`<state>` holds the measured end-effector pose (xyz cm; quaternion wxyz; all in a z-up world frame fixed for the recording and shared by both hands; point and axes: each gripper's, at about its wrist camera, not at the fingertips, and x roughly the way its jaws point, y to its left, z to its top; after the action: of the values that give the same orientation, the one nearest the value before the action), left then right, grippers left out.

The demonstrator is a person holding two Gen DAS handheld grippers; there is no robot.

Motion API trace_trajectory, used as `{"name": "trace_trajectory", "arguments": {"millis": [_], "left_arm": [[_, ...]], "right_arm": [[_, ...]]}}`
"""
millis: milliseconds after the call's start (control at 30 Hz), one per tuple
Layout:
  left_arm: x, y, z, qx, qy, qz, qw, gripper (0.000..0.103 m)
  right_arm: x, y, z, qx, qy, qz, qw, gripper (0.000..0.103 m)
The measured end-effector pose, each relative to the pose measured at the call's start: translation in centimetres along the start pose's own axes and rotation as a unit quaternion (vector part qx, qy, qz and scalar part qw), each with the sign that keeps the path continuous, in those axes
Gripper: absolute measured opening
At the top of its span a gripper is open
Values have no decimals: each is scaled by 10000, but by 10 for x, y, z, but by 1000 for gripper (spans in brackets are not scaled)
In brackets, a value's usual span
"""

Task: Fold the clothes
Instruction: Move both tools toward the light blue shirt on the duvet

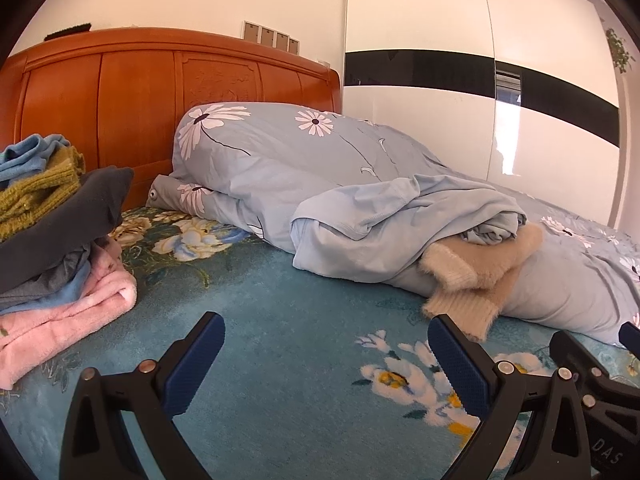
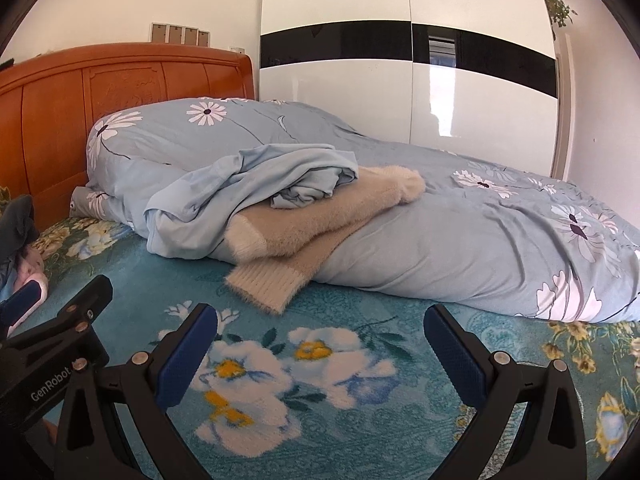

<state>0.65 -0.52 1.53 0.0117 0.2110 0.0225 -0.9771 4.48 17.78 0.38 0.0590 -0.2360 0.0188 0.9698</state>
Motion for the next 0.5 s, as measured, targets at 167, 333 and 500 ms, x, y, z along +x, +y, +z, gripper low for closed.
{"name": "trace_trajectory", "arguments": {"millis": [167, 333, 500], "left_arm": [[-5, -3, 2, 89, -119, 4, 9999, 103], [-10, 0, 6, 50, -177, 10, 9998, 103], [-10, 11, 8, -147, -51, -106, 9998, 103]], "right_arm": [[2, -9, 1, 248, 22, 87, 9997, 103], [0, -16, 3, 441, -43, 202, 9988, 103], [-1, -17, 3, 489, -59, 250, 9985, 103]]}}
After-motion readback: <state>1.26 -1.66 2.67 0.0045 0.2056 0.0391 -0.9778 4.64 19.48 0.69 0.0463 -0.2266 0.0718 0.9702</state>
